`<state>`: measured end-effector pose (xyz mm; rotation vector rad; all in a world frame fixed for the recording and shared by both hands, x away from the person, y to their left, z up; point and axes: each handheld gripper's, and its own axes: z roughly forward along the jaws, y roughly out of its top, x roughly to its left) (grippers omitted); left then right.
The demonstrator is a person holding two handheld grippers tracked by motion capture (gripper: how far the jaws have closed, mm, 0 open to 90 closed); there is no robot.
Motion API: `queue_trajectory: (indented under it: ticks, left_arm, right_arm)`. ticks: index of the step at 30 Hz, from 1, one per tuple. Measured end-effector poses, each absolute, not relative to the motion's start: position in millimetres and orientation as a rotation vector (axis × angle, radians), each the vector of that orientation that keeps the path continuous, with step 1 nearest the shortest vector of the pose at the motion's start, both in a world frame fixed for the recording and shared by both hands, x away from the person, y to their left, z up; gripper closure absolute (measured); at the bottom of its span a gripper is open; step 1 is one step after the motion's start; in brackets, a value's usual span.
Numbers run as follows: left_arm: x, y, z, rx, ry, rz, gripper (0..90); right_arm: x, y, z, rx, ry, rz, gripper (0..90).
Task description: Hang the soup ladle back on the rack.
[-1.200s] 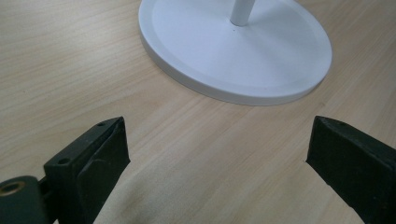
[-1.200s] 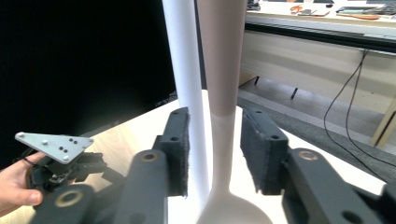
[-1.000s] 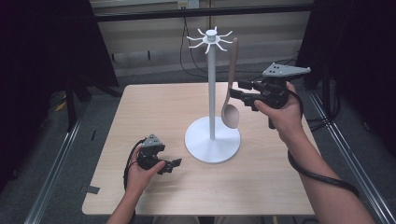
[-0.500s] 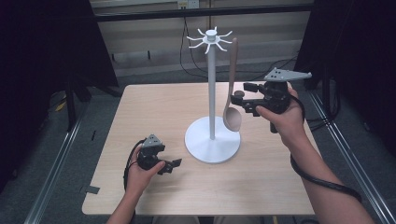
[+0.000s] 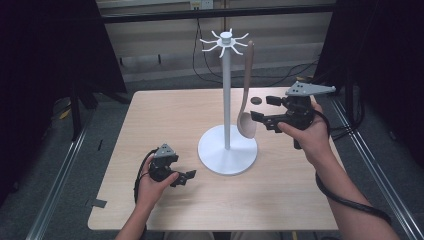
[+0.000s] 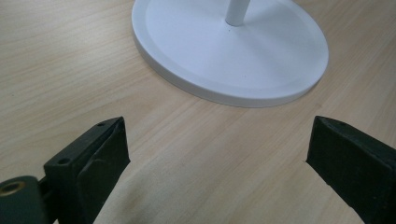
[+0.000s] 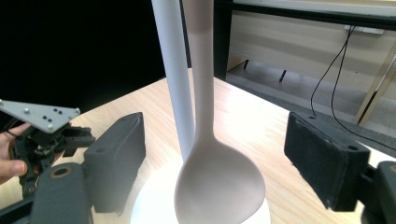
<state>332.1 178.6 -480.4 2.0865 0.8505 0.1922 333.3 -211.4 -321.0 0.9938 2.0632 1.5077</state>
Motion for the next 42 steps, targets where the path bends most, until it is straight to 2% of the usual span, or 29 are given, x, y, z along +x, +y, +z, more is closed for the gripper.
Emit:
queue_trajectory:
  ticks: [27,42]
  left_arm:
    - [332,178,-481,2.087,0.845,0.188,5.2]
    - [330,180,-482,2.085,0.85,0.19,5.2]
  right_arm:
    - [305,-213,-383,0.971,2.153,1.386,15.7]
    - [279,-233,-419,1.051,2.071,1.404,14.7]
